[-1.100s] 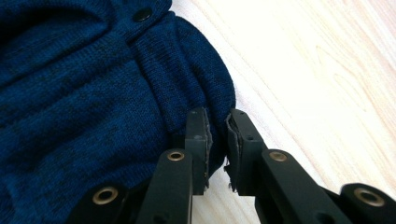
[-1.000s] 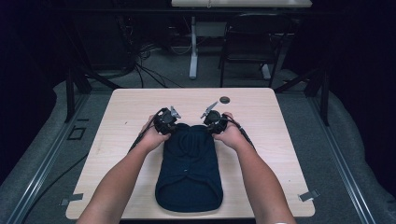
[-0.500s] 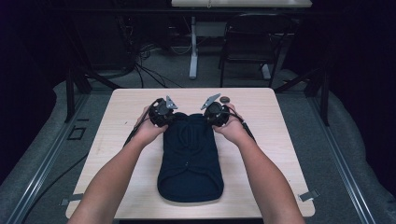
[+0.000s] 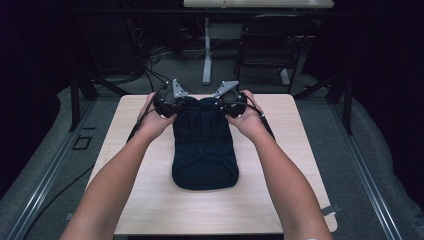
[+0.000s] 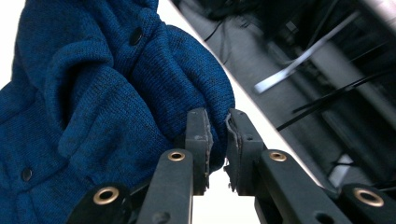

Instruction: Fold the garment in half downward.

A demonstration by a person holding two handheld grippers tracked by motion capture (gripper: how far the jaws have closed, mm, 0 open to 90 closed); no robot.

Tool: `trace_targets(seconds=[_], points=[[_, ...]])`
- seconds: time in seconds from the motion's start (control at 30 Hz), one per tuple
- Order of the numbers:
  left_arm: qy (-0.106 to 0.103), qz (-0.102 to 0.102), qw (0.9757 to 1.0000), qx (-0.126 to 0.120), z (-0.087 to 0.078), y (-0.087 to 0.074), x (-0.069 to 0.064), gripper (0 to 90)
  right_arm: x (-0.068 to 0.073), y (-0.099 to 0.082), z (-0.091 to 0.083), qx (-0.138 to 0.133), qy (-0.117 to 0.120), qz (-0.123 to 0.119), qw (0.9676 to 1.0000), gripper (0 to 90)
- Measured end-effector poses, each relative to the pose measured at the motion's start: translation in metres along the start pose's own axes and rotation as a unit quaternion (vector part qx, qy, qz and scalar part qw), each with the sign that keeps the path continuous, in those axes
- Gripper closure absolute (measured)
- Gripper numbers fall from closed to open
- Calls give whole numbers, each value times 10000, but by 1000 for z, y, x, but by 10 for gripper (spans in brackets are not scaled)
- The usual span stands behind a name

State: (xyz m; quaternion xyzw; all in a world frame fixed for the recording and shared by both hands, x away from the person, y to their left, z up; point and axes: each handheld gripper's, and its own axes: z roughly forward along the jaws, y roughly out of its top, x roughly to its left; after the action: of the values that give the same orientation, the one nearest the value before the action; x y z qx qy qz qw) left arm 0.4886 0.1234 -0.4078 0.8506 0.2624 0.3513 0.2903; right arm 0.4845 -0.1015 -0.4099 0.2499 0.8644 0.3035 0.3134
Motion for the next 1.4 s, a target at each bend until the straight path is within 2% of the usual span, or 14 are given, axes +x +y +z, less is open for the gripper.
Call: trace_targets(seconds=[0.07,0.13,0.63,0.87,1.1,1.27,1.4], points=[[206,25,9995,-228,-7,5,3,805,-1,5,-5,-190,-166,44,9997,794],[257,-24,9991,-332,-12,7,6,805,-3,10,-11,-415,-369,79,9984,792],[150,67,9997,-206,2,-15,-17,805,10,-7,6,-151,-245,57,9996,789],[187,140,9996,-168,3,-16,-19,805,13,-8,7,-143,-224,70,9996,789],[119,82,9998,-164,3,-17,-18,805,13,-10,7,-138,-192,80,9997,789],[57,56,9998,-206,1,-17,-20,805,13,-12,6,-139,-153,41,9998,788],[66,149,9994,-319,-4,-18,-23,805,14,-14,2,-157,-149,-24,9998,787]])
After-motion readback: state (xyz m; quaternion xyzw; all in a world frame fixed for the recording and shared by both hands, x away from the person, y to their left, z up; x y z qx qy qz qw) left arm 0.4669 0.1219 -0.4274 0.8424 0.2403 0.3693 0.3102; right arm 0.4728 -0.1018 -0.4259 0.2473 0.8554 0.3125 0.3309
